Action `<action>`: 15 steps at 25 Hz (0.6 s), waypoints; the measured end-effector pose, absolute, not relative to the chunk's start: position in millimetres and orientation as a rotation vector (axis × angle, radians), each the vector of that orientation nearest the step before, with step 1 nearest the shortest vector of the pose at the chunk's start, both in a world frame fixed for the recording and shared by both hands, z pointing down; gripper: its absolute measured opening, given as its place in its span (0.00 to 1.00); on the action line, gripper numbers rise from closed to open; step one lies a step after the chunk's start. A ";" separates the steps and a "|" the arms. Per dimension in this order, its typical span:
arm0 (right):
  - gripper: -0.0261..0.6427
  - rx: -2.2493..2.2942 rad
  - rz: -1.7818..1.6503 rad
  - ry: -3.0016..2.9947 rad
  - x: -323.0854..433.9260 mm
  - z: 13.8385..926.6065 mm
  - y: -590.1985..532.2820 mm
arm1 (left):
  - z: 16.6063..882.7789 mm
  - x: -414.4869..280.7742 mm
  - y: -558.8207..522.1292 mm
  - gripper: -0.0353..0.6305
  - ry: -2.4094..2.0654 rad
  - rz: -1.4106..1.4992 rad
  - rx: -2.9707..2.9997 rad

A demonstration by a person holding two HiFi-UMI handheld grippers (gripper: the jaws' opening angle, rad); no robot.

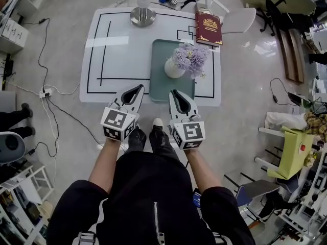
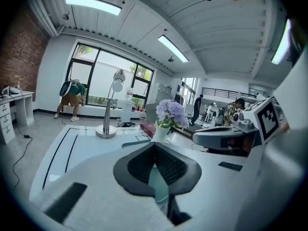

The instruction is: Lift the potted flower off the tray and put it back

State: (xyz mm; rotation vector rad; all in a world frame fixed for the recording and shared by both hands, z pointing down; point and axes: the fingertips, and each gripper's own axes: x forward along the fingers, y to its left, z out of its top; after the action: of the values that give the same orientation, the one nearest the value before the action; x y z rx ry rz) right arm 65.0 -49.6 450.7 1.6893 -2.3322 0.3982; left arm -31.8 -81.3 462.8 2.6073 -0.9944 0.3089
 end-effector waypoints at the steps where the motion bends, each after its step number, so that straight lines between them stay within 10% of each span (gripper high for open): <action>1: 0.08 1.689 0.389 -2.340 63.4 444.0 -47.0 | 460.0 -31.1 -79.2 0.06 -0.995 0.303 2.613; 15: 0.05 1.606 0.417 -2.400 42.9 419.8 -42.8 | 435.0 -27.7 -68.5 0.06 -1.011 0.260 2.660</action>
State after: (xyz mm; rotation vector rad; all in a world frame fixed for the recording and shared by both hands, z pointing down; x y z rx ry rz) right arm 42.9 -42.8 419.8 1.6060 -2.4001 0.4171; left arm -27.7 -68.5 435.0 2.6600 -1.0107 0.2596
